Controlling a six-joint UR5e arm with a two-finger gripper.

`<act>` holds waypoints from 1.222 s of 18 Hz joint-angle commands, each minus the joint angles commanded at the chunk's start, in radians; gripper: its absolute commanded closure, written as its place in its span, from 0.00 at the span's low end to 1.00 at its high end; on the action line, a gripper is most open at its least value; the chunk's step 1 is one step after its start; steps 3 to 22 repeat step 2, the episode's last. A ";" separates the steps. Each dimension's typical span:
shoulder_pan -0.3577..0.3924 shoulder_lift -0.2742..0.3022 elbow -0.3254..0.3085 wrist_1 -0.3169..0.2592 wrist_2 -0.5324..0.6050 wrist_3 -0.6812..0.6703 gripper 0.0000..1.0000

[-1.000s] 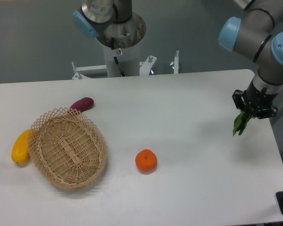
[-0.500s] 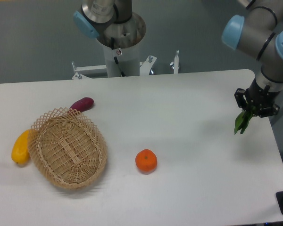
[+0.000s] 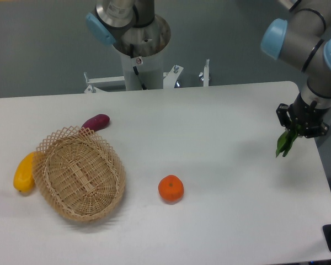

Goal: Pick up the green vegetable from the basket

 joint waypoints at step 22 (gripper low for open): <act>0.000 0.000 -0.002 0.002 -0.002 0.000 0.89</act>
